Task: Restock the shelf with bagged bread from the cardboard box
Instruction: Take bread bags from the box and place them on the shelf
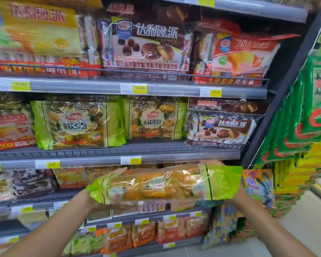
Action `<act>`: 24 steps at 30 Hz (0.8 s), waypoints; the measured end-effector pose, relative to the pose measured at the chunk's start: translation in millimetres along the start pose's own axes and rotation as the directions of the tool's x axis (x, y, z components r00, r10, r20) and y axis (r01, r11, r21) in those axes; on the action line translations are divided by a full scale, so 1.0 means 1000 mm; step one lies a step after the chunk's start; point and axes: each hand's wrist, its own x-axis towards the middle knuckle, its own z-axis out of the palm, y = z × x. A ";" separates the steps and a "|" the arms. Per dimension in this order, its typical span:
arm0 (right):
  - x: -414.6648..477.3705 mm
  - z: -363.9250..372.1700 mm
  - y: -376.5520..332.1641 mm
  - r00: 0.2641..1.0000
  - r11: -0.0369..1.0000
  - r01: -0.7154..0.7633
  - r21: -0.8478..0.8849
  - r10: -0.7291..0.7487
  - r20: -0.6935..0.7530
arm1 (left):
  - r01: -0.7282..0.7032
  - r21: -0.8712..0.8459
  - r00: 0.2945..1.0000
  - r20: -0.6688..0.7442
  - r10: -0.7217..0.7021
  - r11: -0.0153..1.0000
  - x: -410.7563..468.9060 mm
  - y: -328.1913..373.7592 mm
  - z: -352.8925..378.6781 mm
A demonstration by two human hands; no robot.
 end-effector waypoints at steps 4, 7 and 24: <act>0.015 -0.002 0.015 0.989 0.992 -0.102 0.079 0.110 -0.095 | 0.142 0.660 0.990 -0.078 -0.122 0.738 -0.006 0.009 0.008; 0.026 0.003 0.038 0.967 0.977 -0.195 0.091 0.207 -0.149 | 0.045 0.709 0.981 -0.164 0.103 0.704 0.005 0.004 -0.001; 0.020 0.021 0.079 0.874 0.853 -0.374 0.365 0.455 -0.168 | -0.393 0.295 0.896 -0.089 0.434 0.871 0.020 -0.019 0.022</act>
